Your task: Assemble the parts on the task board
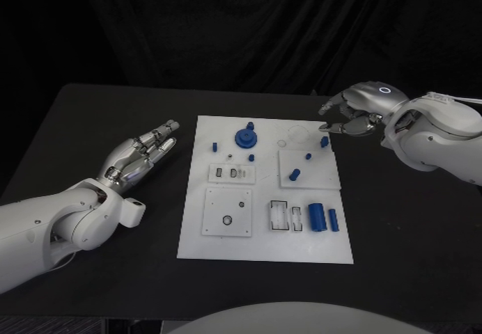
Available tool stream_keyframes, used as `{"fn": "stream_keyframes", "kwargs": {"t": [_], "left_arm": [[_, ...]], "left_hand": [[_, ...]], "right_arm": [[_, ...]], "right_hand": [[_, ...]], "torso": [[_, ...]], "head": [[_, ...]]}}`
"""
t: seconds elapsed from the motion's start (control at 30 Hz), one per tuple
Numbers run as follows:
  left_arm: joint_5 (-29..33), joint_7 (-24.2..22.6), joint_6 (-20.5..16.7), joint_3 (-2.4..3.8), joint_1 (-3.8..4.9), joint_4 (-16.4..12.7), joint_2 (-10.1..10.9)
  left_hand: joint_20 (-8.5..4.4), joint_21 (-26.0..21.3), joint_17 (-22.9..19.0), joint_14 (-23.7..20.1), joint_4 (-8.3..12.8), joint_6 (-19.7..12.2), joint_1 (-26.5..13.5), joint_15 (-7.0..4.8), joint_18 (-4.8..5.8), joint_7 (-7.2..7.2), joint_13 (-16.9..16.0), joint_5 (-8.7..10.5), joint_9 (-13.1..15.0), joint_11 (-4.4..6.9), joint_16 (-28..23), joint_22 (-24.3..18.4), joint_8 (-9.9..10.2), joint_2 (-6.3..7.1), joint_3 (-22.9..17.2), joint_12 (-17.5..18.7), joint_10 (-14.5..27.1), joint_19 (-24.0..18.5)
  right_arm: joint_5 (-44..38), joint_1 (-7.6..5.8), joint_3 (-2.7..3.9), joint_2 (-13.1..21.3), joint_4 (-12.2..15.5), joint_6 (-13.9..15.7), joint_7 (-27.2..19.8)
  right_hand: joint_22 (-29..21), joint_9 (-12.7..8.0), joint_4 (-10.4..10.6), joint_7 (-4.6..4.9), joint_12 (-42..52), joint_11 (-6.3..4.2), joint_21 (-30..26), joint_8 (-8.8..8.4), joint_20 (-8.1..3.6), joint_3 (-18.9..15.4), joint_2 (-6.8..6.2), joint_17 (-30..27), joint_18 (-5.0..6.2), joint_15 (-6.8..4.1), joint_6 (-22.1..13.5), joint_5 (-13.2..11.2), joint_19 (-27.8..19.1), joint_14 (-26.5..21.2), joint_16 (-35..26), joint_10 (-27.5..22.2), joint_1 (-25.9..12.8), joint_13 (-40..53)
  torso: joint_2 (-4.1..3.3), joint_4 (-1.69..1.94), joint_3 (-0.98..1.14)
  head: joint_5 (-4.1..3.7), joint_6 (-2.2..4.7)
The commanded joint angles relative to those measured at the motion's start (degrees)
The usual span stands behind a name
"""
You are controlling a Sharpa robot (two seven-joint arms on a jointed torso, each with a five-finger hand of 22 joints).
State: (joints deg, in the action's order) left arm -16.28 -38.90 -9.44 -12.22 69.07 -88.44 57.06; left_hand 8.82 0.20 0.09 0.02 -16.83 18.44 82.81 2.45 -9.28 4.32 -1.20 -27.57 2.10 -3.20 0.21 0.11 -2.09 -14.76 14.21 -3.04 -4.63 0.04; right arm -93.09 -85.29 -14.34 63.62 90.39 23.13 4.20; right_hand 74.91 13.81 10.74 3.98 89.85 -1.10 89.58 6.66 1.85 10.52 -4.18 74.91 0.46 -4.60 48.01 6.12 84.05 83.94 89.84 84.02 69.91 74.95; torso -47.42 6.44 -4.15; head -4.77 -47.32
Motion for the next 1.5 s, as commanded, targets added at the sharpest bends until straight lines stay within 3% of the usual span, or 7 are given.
{"fn": "stream_keyframes", "kwargs": {"t": [0.03, 0.23, 0.73, 0.93, 1.03, 1.23, 1.5], "left_arm": [[0.61, -11.09, -0.2, 0.04, 0.05, 0.03, -0.03], [0.62, -11.07, -0.15, 0.04, 0.05, 0.08, 0.03], [0.62, -10.98, 0.07, 0.04, 0.05, 0.13, 0.02], [0.62, -10.92, 0.18, 0.04, 0.05, 0.2, -0.05], [0.62, -10.93, 0.21, 0.04, 0.05, 0.23, -0.08], [0.62, -10.96, 0.29, 0.04, 0.05, 0.26, -0.08], [0.62, -10.96, 0.45, 0.04, 0.04, 0.33, -0.08]], "left_hand": [[0.21, -0.09, -0.09, -0.02, -0.01, 0.16, -0.49, 0.25, -0.95, -0.08, 0.02, 0.22, 0.0, -0.2, -0.21, -0.01, 0.02, -0.06, 0.26, 0.14, -0.25, 0.07], [0.22, -0.09, -0.09, -0.02, 0.03, 0.14, -0.46, 0.29, -0.94, -0.16, 0.02, 0.01, -0.01, -0.19, -0.21, -0.01, 0.03, -0.26, 0.23, 0.13, -0.26, 0.07], [0.24, -0.1, -0.09, -0.02, 0.07, 0.1, -0.24, 0.32, -0.93, -0.17, 0.02, -0.49, -0.01, -0.21, -0.21, -0.02, 0.03, -0.37, 0.21, 0.12, -0.26, 0.06], [0.26, -0.1, -0.09, -0.02, 0.07, 0.04, -0.03, 0.35, -0.92, -0.17, 0.02, -0.9, -0.02, -0.24, -0.21, -0.02, 0.04, -0.49, 0.13, 0.12, -0.24, 0.07], [0.29, -0.1, -0.09, -0.02, 0.11, 0.02, 0.23, 0.37, -0.92, -0.16, 0.03, -1.28, -0.02, -0.26, -0.21, -0.02, 0.04, -0.55, 0.03, 0.12, -0.23, 0.06], [0.31, -0.1, -0.09, -0.02, 0.2, 0.01, 0.8, 0.39, -0.92, -0.19, 0.03, -1.75, -0.02, -0.28, -0.21, -0.02, 0.04, -0.38, -0.1, 0.12, -0.22, 0.06], [0.35, -0.09, -0.09, -0.02, 0.26, -0.04, 1.37, 0.43, -0.92, -0.18, 0.03, -2.18, -0.03, -0.32, -0.21, -0.02, 0.04, -0.28, -0.28, 0.11, -0.22, 0.07]], "right_arm": [[0.73, 0.79, 0.04, 0.74, -0.64, 2.36, -1.6], [0.77, 2.0, 0.03, 1.4, -1.44, 0.05, -1.22], [0.79, 3.46, 0.02, 1.85, -1.69, -0.83, -1.17], [0.8, 3.75, 0.02, 1.89, -1.56, -0.86, -1.26], [0.8, 3.86, 0.02, 1.76, -1.66, -1.23, -1.1], [0.8, 4.37, 0.02, 1.08, -2.12, -1.25, -1.03], [0.8, 5.07, 0.02, -0.02, -2.8, -0.48, -1.13]], "right_hand": [[14.6, -0.11, 1.03, 0.06, 0.15, 0.0, -0.22, 0.22, 0.12, -0.29, -0.56, 14.92, -0.22, 0.09, 0.88, -0.65, 5.46, 6.01, 0.03, 5.98, 0.0, 15.05], [14.13, -1.25, 3.63, -0.56, 0.15, -0.49, -0.87, -1.42, -0.18, -1.03, -1.48, 14.04, 0.02, -0.3, -0.96, -1.88, 4.99, 5.8, -0.66, 5.98, 0.63, 15.05], [13.92, -1.68, 5.22, -0.49, 0.15, -0.51, -1.19, -1.76, -0.35, -1.51, -2.35, 13.6, 0.13, -0.4, -0.88, -2.41, 4.77, 5.69, -1.0, 5.98, 1.07, 15.05], [13.88, -1.79, 5.48, -0.48, 0.15, -0.49, -1.26, -1.76, -0.36, -1.55, -2.7, 13.54, 0.15, -0.39, -0.65, -2.57, 4.73, 5.68, -1.05, 5.98, 1.68, 15.05], [13.86, -1.92, 5.51, -0.43, 0.15, -0.47, -1.31, -1.78, -0.35, -1.34, -2.75, 13.48, 0.16, -0.38, -0.35, -1.88, 4.71, 5.67, -1.09, 5.98, 2.87, 15.05], [13.86, -2.3, 5.04, -0.21, 0.15, -0.32, -1.37, -1.84, -0.29, -0.86, -2.45, 13.32, 0.17, -0.27, 0.5, 2.25, 4.71, 5.64, -1.2, 5.98, 6.04, 15.05], [13.85, -2.3, 4.98, -0.17, 0.15, -0.29, -1.4, -1.77, -0.28, -0.84, -2.44, 13.33, 0.18, -0.27, 0.68, 2.43, 4.69, 5.64, -1.2, 5.98, 6.22, 15.05]], "torso": [[-0.01, 0.01, 0.12], [-0.15, 0.1, 0.08], [-0.19, -0.06, -0.04], [-0.16, 0.05, 0.0], [-0.13, -0.01, 0.0], [-0.09, -0.04, -0.01], [-0.1, 0.01, 0.0]], "head": [[0.03, -0.31], [-0.25, -0.71], [-0.77, -0.64], [-1.01, -0.74], [-0.89, -0.72], [-0.78, -0.78], [-0.7, -0.64]]}}
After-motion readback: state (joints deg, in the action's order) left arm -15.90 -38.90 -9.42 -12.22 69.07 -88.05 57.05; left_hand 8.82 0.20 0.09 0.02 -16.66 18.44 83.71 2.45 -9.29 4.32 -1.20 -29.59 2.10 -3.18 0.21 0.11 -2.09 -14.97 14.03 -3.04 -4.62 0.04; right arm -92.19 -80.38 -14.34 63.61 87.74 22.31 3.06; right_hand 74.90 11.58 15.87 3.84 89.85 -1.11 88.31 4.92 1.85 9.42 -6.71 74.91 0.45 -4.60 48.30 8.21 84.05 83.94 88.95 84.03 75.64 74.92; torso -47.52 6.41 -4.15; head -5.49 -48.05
